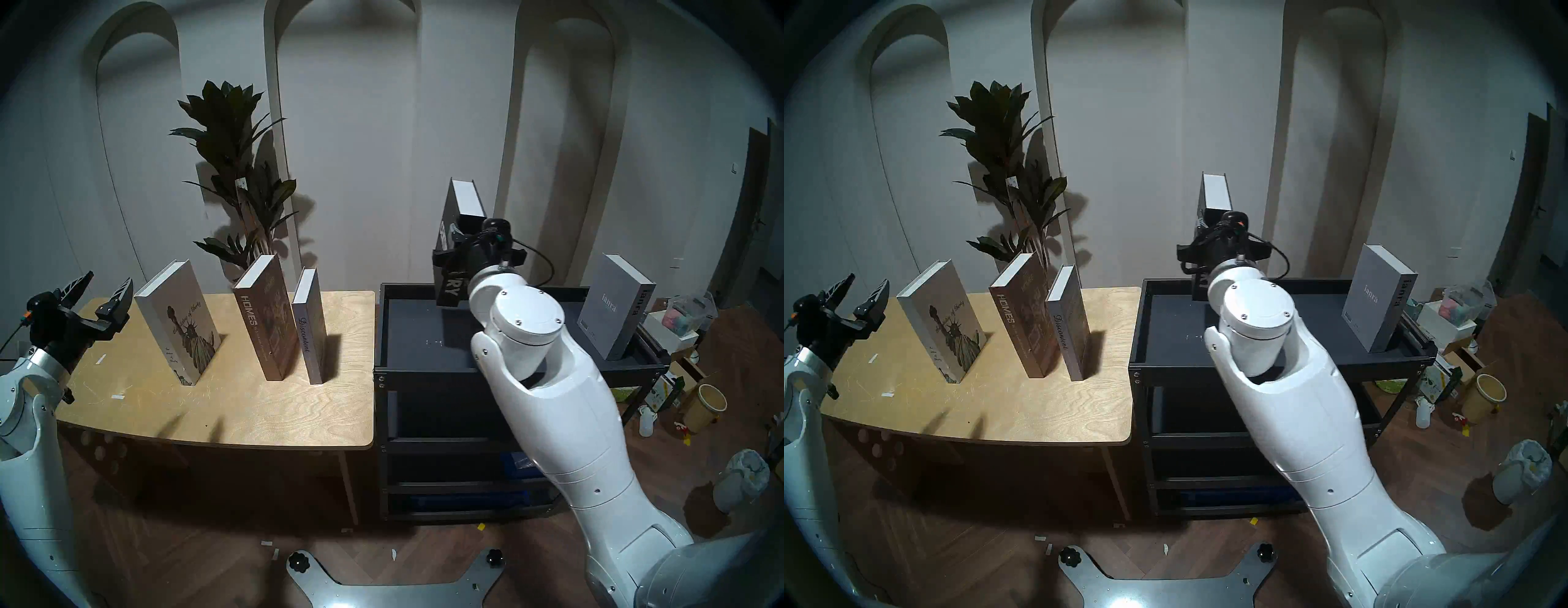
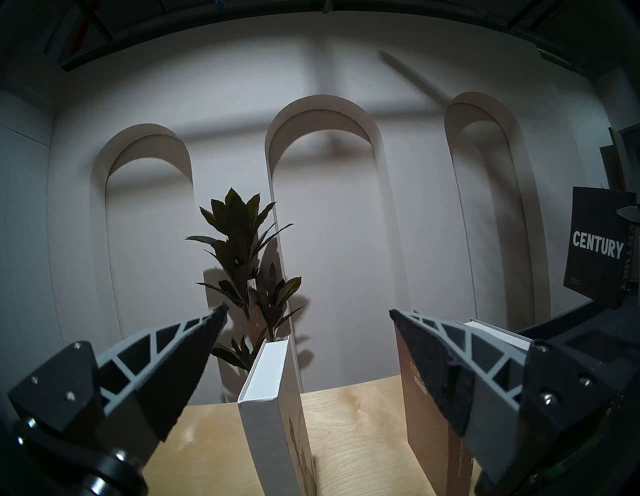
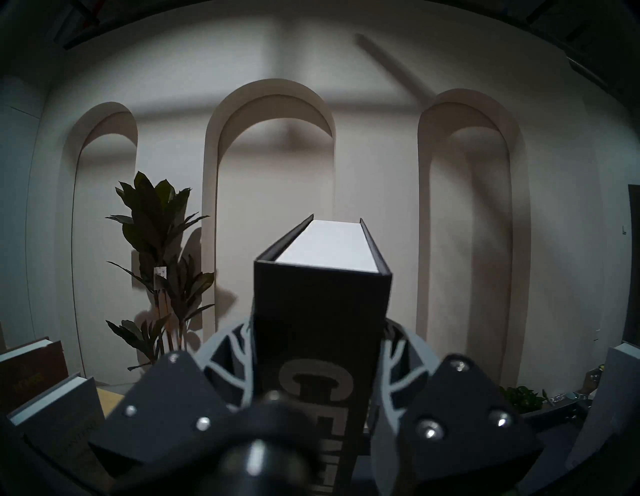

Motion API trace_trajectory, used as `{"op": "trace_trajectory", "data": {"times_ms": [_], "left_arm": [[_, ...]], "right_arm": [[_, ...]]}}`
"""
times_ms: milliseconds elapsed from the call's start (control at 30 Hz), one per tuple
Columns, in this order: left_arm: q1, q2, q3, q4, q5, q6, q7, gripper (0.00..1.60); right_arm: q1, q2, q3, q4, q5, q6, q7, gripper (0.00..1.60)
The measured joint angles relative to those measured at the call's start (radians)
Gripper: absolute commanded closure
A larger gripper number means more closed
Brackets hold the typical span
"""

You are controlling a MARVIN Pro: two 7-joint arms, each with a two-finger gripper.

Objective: Move the books from the display table onto the shelf, standing them upright with spines facing out and tallest at one end

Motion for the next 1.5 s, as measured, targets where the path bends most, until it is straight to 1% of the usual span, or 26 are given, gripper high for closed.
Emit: {"op": "trace_trajectory", "data": {"times_ms": [200,267,400,467,567,633,700,800,1033,1167,1333,1500], "left_arm": [[0.0,0.0,0.0,0.0,0.0,0.0,0.0,0.0],[0.0,0.0,0.0,0.0,0.0,0.0,0.0,0.0],[0.0,0.0,0.0,0.0,0.0,0.0,0.0,0.0],[0.0,0.0,0.0,0.0,0.0,0.0,0.0,0.0],[0.0,0.0,0.0,0.0,0.0,0.0,0.0,0.0],[0.0,0.0,0.0,0.0,0.0,0.0,0.0,0.0],[0.0,0.0,0.0,0.0,0.0,0.0,0.0,0.0],[0.0,0.0,0.0,0.0,0.0,0.0,0.0,0.0],[0.0,0.0,0.0,0.0,0.0,0.0,0.0,0.0],[0.0,0.0,0.0,0.0,0.0,0.0,0.0,0.0],[0.0,0.0,0.0,0.0,0.0,0.0,0.0,0.0],[0.0,0.0,0.0,0.0,0.0,0.0,0.0,0.0]], "right_arm": [[-0.048,0.073,0.103,-0.05,0.049,0.049,0.067,1.6],[-0.072,0.104,0.148,-0.064,0.08,0.069,0.105,1.6],[-0.105,0.148,0.21,-0.077,0.132,0.085,0.169,1.6],[-0.125,0.173,0.247,-0.078,0.161,0.087,0.21,1.6],[-0.142,0.193,0.281,-0.076,0.184,0.085,0.246,1.6],[-0.164,0.22,0.329,-0.066,0.212,0.076,0.301,1.6],[-0.172,0.23,0.347,-0.056,0.222,0.069,0.325,1.6],[-0.189,0.255,0.382,-0.011,0.238,0.042,0.385,1.6],[-0.207,0.284,0.399,0.071,0.242,-0.016,0.462,1.6],[-0.205,0.297,0.398,0.12,0.223,-0.05,0.491,1.6],[-0.197,0.309,0.401,0.152,0.208,-0.068,0.512,1.6],[-0.194,0.324,0.419,0.157,0.201,-0.075,0.529,1.6]]}}
